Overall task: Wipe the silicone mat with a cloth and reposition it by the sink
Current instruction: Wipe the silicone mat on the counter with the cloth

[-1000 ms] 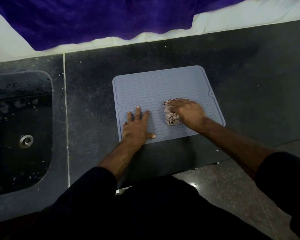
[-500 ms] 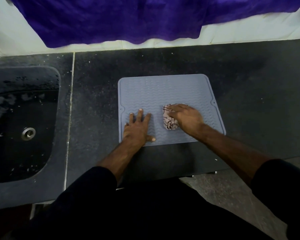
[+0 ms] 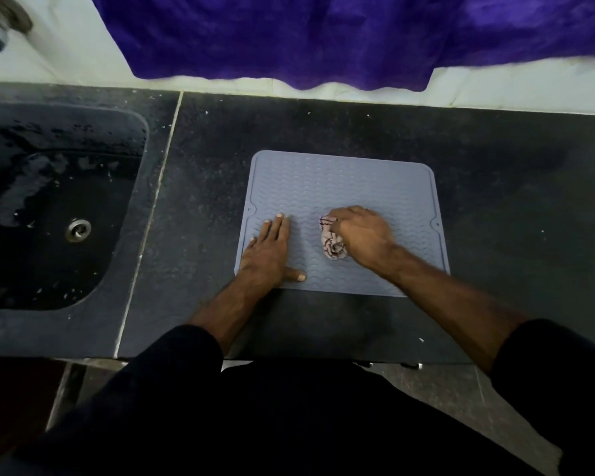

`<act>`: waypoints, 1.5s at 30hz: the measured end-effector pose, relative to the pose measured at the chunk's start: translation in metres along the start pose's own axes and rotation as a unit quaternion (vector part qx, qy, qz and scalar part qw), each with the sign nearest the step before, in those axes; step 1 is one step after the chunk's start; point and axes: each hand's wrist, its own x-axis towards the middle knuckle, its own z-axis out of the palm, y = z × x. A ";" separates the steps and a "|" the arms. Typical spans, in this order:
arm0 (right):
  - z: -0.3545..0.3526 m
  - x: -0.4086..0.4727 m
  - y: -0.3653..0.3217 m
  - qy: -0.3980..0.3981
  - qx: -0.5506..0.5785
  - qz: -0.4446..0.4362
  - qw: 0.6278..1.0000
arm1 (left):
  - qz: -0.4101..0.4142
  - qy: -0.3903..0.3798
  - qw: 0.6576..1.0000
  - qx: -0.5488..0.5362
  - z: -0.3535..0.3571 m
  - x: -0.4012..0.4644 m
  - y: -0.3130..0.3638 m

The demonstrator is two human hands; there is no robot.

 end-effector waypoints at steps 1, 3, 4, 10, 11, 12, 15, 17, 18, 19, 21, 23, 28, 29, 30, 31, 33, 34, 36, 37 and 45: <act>-0.002 0.002 0.002 0.008 0.005 0.001 1.000 | -0.008 0.013 1.000 -0.007 0.001 -0.002 0.001; -0.005 0.009 -0.002 0.036 0.036 -0.008 0.999 | -0.034 0.058 0.998 -0.011 0.003 -0.006 0.002; -0.006 0.012 -0.009 0.045 0.046 -0.018 0.998 | -0.048 0.080 0.996 -0.010 0.005 -0.009 0.002; 0.008 0.005 -0.020 0.022 0.006 -0.055 0.998 | -0.092 0.101 0.990 -0.042 0.013 -0.016 -0.002; 0.008 0.003 -0.014 0.021 -0.002 -0.057 0.998 | -0.097 0.102 0.989 -0.045 0.014 -0.017 -0.002; 0.005 0.002 -0.009 0.016 -0.015 -0.062 0.998 | -0.099 0.103 0.989 -0.046 0.014 -0.018 -0.002; -0.002 0.004 -0.002 0.011 -0.020 -0.064 0.998 | -0.098 0.115 0.987 -0.057 0.015 -0.020 0.000; -0.002 0.008 -0.006 0.022 0.004 -0.061 0.998 | -0.096 0.127 0.985 -0.071 0.017 -0.021 0.001; -0.001 0.011 -0.011 0.023 0.015 -0.063 0.998 | -0.094 0.136 0.983 -0.079 0.018 -0.023 0.000; 0.002 0.013 -0.017 0.019 0.022 -0.070 0.997 | -0.092 0.144 0.981 -0.090 0.020 -0.027 0.000; 0.008 0.012 -0.023 0.013 0.017 -0.085 0.996 | -0.081 0.148 0.978 -0.124 0.022 -0.032 -0.001; 0.012 0.006 -0.016 0.019 0.019 -0.087 0.996 | -0.069 0.139 0.975 -0.157 0.019 -0.034 -0.006; 0.008 0.004 0.008 0.009 0.063 -0.078 0.995 | -0.075 0.088 0.964 -0.240 0.001 -0.034 -0.018; 0.006 0.007 0.006 0.019 0.080 -0.080 0.993 | -0.070 0.085 0.960 -0.258 -0.001 -0.036 -0.020; 0.003 0.012 0.000 0.037 0.113 -0.077 0.990 | -0.068 0.084 0.957 -0.270 -0.004 -0.037 -0.024; 0.001 0.016 -0.010 0.052 0.143 -0.080 0.985 | -0.068 0.085 0.953 -0.281 -0.006 -0.038 -0.027; -0.001 0.023 -0.029 0.044 0.156 -0.088 0.983 | -0.071 0.079 0.950 -0.294 -0.010 -0.039 -0.034; -0.001 0.025 -0.036 0.028 0.146 -0.086 0.985 | -0.072 0.073 0.951 -0.291 -0.013 -0.038 -0.036; 0.003 0.024 -0.041 0.003 0.065 -0.093 0.994 | -0.081 0.062 0.951 -0.292 -0.017 -0.036 -0.039; 0.003 0.023 -0.037 -0.003 0.026 -0.100 0.995 | -0.089 0.059 0.948 -0.300 -0.019 -0.035 -0.040; -0.002 0.032 -0.029 0.040 0.040 -0.097 0.994 | -0.107 0.041 0.934 -0.338 -0.024 -0.033 -0.047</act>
